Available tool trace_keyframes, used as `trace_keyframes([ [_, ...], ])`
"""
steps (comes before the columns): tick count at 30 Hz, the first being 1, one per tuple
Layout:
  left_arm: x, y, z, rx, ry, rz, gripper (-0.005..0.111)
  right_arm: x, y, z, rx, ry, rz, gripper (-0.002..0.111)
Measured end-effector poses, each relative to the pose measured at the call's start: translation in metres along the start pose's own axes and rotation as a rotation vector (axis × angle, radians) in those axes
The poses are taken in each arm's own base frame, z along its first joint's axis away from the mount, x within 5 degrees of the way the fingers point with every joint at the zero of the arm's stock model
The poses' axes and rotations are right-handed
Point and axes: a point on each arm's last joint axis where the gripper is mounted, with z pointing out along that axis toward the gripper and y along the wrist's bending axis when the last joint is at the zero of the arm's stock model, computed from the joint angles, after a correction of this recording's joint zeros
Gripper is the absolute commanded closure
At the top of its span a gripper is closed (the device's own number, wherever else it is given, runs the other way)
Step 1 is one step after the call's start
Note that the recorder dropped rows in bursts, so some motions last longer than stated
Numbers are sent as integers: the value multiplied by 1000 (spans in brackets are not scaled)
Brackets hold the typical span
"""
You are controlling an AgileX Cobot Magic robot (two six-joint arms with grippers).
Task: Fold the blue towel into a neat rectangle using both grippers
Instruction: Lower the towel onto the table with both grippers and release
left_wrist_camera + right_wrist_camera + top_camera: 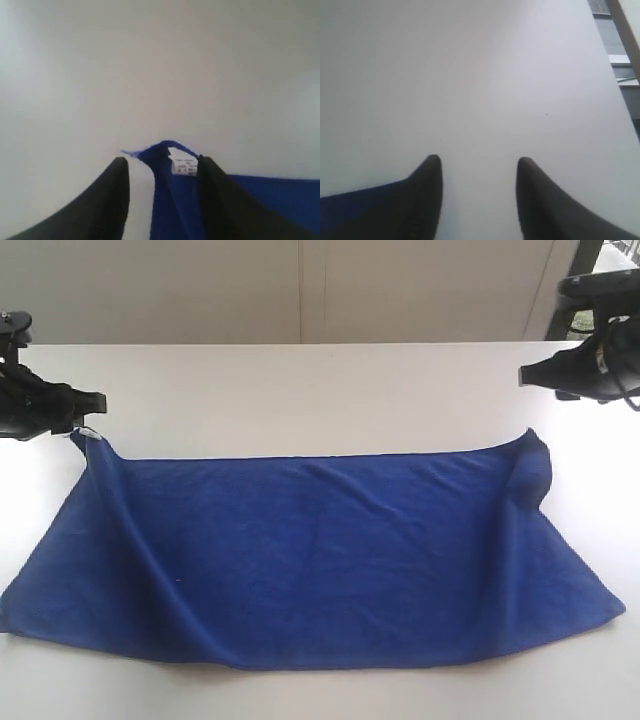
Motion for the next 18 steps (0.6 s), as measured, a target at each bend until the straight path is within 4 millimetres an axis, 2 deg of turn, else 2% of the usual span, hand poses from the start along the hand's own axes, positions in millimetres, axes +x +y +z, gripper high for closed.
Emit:
trace_keyframes([
  [3, 3, -3, -5, 21, 89, 11, 91, -2, 0, -15, -19, 50, -19, 99],
  [6, 14, -4, -7, 44, 220, 29, 107, 9, 4, -20, -69, 178, -46, 108],
  [9, 23, -6, -10, 63, 323, 43, 107, 21, 10, -24, -124, 320, -40, 108],
  [14, 37, -7, -15, 87, 463, 49, 107, 35, 12, -34, -163, 441, -25, 108],
  [18, 60, -6, -17, 91, 567, 45, 107, 59, 10, -44, -165, 518, -35, 108],
])
